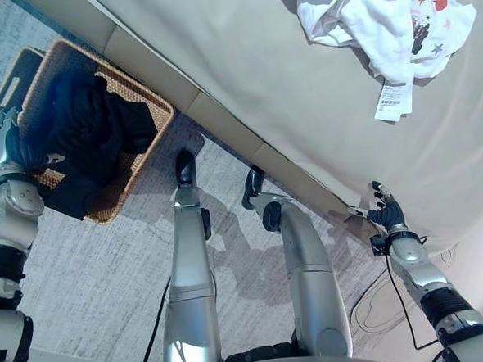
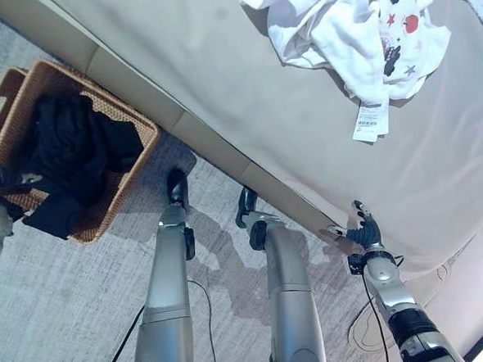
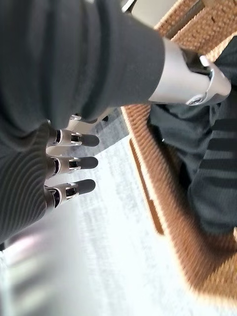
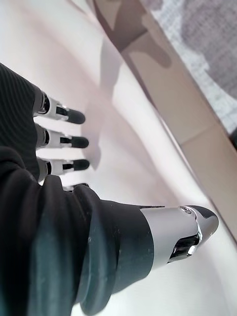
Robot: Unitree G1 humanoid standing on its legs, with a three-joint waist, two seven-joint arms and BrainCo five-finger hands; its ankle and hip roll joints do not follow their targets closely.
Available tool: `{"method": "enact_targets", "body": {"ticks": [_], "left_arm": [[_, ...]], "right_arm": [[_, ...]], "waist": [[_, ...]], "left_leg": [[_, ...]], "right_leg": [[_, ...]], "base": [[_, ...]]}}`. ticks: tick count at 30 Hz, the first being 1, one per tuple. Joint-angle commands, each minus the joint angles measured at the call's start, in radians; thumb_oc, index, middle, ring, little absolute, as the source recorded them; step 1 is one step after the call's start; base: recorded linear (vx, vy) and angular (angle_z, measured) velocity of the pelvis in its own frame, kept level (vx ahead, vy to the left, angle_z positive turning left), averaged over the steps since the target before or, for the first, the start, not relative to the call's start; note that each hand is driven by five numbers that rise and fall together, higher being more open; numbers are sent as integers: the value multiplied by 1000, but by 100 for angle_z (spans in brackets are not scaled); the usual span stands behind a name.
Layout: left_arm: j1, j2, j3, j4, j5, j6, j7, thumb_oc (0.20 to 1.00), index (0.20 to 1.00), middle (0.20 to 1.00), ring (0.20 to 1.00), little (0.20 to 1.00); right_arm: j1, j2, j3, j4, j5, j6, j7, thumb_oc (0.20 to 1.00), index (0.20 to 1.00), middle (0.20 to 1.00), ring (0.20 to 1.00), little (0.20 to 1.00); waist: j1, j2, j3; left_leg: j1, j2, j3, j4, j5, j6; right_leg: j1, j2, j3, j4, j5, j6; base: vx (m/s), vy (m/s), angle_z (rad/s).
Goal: Pick up clothes into the bucket
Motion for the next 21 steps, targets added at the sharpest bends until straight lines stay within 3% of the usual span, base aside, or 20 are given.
{"method": "enact_targets", "body": {"ticks": [1,7,9,10,11,12,13,14,15,21], "left_arm": [[47,16,77,-14,70,20,-12,1000,1000,1000,1000,1000],[235,-83,185,-68,71,10,-36,1000,1000,1000,1000,1000],[331,-240,286,-127,-95,-52,5,1000,1000,1000,1000,1000],[332,-240,287,-127,-95,-52,5,1000,1000,1000,1000,1000],[382,-392,349,-169,-324,-140,22,1000,1000,1000,1000,1000],[384,-392,350,-171,-324,-140,21,1000,1000,1000,1000,1000],[417,-503,373,-219,-558,-240,-16,1000,1000,1000,1000,1000],[419,-504,373,-219,-559,-241,-17,1000,1000,1000,1000,1000],[439,-577,372,-193,-672,-277,-62,1000,1000,1000,1000,1000],[432,-689,349,-65,-716,-306,-106,1000,1000,1000,1000,1000]], "right_arm": [[34,-39,-18,6,15,-4,2,1000,1000,1000,1000,1000],[36,-31,-58,10,6,17,2,1000,1000,1000,1000,1000],[50,-21,-94,-11,5,26,2,1000,1000,1000,1000,1000],[50,-22,-93,-12,5,26,2,1000,1000,1000,1000,1000],[49,-5,-121,-7,14,30,-1,1000,1000,1000,1000,1000],[50,-6,-120,-8,14,31,-1,1000,1000,1000,1000,1000],[53,-6,-145,-9,16,27,0,1000,1000,1000,1000,1000],[55,-6,-144,-9,16,27,0,1000,1000,1000,1000,1000],[62,-3,-160,-14,12,20,1,1000,1000,1000,1000,1000],[97,30,-169,23,-8,1,15,1000,1000,1000,1000,1000]], "waist": [[43,42,-17],[68,106,-17],[73,141,-17],[73,142,-17],[74,169,-17],[73,170,-17],[70,191,-17],[68,192,-17],[64,206,-17],[60,224,-114]], "left_leg": [[83,-1,25,3,-82,41],[277,-11,48,-115,-52,32],[402,-19,61,-183,-36,30],[403,-19,60,-184,-35,30],[476,-24,68,-249,15,28],[480,-24,68,-253,16,28],[565,-26,73,-302,30,23],[569,-26,72,-305,31,23],[665,-23,72,-359,38,17],[810,-14,85,-453,50,8]], "right_leg": [[56,-22,63,-138,109,107],[215,-27,76,-190,113,102],[323,-24,88,-229,114,98],[324,-24,87,-230,114,98],[391,-25,81,-281,152,90],[395,-24,80,-284,153,90],[470,-21,83,-322,160,91],[474,-20,82,-326,161,91],[561,-15,83,-365,166,94],[695,-3,87,-454,174,96]], "base": [[-43,-24,1],[-27,-13,-4],[21,34,-5],[-37,36,-14],[-55,20,-7],[-6,16,-5],[53,-5,3],[118,-31,-1],[107,-57,2],[147,-59,-7]]}}
